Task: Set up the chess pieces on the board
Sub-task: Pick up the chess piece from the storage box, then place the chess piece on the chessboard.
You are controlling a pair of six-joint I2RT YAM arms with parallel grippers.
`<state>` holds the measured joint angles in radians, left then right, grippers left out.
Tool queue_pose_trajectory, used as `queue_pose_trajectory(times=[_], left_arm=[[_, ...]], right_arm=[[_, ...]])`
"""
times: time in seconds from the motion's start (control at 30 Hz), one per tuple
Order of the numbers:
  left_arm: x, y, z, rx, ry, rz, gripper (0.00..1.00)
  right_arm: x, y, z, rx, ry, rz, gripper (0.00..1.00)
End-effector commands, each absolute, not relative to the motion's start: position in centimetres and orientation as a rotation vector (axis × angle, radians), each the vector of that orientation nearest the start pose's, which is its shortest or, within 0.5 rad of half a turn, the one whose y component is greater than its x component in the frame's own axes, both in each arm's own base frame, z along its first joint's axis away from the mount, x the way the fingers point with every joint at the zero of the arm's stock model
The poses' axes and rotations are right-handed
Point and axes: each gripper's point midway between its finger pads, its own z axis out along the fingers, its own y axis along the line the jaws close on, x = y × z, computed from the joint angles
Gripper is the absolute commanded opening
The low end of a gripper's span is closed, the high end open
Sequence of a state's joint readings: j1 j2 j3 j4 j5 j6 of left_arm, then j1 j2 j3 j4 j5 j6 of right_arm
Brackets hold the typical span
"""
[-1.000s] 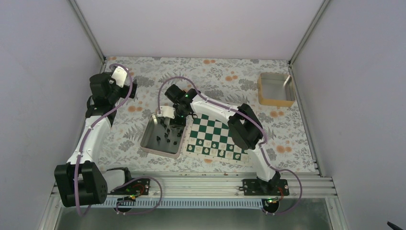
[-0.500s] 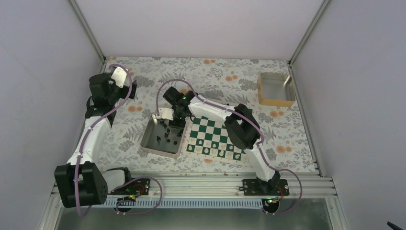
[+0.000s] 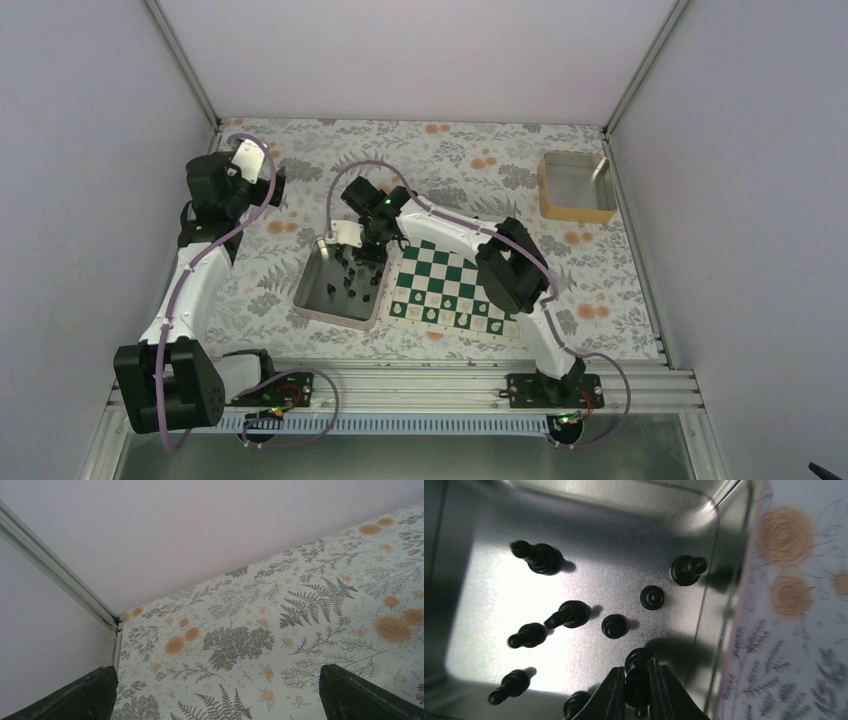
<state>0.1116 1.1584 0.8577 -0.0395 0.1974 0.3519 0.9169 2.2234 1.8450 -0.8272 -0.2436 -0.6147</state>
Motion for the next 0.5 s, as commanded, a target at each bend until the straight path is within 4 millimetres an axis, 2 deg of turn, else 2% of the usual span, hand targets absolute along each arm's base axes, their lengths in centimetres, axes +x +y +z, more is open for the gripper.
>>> queue_pose_trajectory(times=[0.0,0.13,0.23,0.3,0.47], left_arm=[[39.5,1.0,26.6,0.369,1.847,0.124,1.00],[39.5,1.2,26.7,0.364,1.846,0.135,1.00],[39.4,1.2,26.5,0.362,1.852,0.137,1.00],[39.5,1.2,26.5,0.362,1.852,0.136,1.00],[39.7,1.2,26.4,0.360,1.858,0.129,1.00]], right_arm=[[28.5,43.6,14.3,-1.859,1.866,0.445,0.10],[29.9,41.4,18.2,-1.764,1.849,0.386,0.11],[31.7,38.2,19.5,-1.678,1.879,0.322,0.11],[33.2,35.8,19.5,-1.621,1.916,0.297,0.11],[36.4,28.9,17.7,-1.483,2.050,0.251,0.11]])
